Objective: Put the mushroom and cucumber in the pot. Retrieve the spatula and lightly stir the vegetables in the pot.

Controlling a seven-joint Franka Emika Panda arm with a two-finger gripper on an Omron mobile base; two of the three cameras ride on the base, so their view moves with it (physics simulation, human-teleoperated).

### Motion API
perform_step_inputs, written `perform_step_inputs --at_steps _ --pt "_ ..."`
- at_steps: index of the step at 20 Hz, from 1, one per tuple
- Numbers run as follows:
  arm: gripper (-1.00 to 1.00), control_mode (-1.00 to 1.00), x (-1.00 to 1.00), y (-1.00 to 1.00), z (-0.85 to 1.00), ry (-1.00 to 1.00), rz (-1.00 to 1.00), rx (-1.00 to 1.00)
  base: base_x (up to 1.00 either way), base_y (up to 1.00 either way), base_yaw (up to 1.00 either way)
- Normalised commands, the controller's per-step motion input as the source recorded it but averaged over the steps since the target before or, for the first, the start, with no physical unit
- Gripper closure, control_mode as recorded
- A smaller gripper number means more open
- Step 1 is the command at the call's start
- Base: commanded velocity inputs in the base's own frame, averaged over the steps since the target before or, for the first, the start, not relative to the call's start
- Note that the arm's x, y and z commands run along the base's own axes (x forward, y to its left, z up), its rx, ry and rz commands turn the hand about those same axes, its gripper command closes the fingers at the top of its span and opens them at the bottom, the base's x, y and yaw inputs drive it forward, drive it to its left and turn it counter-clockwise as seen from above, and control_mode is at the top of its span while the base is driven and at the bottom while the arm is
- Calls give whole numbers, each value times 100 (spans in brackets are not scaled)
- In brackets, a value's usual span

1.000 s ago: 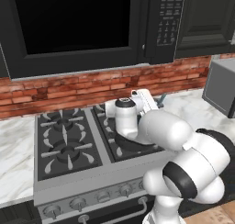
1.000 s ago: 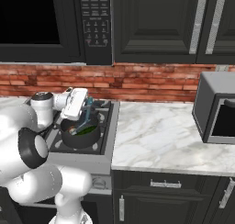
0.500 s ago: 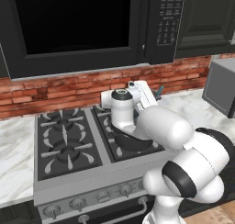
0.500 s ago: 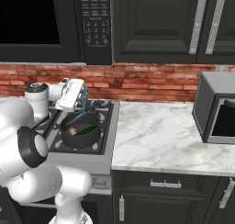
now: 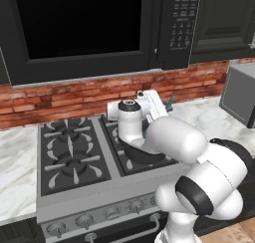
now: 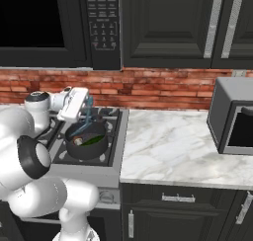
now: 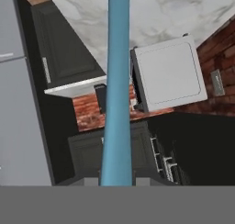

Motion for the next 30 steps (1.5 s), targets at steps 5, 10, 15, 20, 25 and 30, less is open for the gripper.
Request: perform_step_inputs --at_steps 5,10,15,20,25,30 --pt "100 -100 0 0 -33 0 0 -4 0 0 0" --pt "100 -100 0 -1 -40 0 0 -4 0 0 0" --pt "100 -100 0 -31 -11 0 0 -1 0 0 0" --pt "100 -100 0 -43 0 0 0 0 0 0 0" --pt "100 -100 -3 -53 0 5 0 0 0 0 0" --pt "100 -100 -2 -49 6 6 0 0 0 0 0"
